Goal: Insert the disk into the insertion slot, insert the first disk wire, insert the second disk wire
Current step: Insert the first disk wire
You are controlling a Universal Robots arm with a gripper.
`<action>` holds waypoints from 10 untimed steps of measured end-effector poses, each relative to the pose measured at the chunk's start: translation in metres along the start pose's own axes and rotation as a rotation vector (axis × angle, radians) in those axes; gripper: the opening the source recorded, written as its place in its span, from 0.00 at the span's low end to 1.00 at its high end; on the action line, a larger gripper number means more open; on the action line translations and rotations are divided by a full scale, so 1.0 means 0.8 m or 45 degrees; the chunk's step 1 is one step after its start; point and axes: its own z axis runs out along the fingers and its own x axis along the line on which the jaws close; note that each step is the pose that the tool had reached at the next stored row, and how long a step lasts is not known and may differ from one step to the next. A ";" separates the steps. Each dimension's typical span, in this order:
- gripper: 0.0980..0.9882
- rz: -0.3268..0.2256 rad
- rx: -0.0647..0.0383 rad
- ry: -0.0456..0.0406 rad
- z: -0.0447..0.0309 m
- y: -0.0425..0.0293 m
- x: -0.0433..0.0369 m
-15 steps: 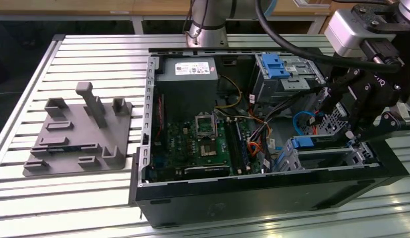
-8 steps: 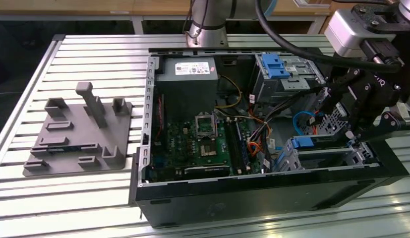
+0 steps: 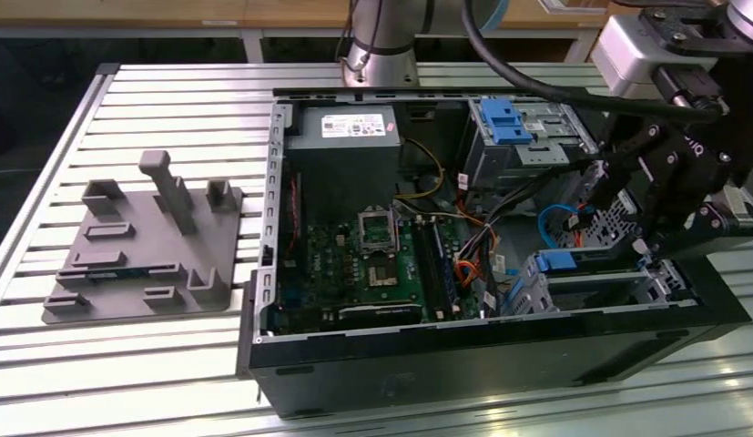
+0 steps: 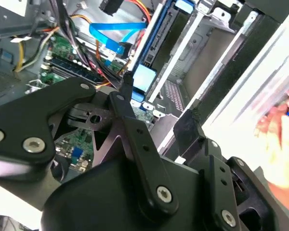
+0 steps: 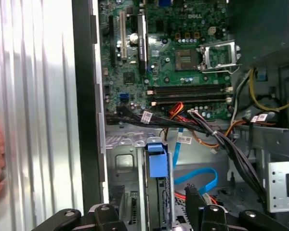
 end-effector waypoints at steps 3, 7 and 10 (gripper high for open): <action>0.58 0.000 0.005 0.070 0.0004 0.0006 -0.008; 0.58 0.000 0.009 0.123 0.0011 0.0019 -0.024; 0.58 0.000 0.010 0.128 0.0022 0.0028 -0.040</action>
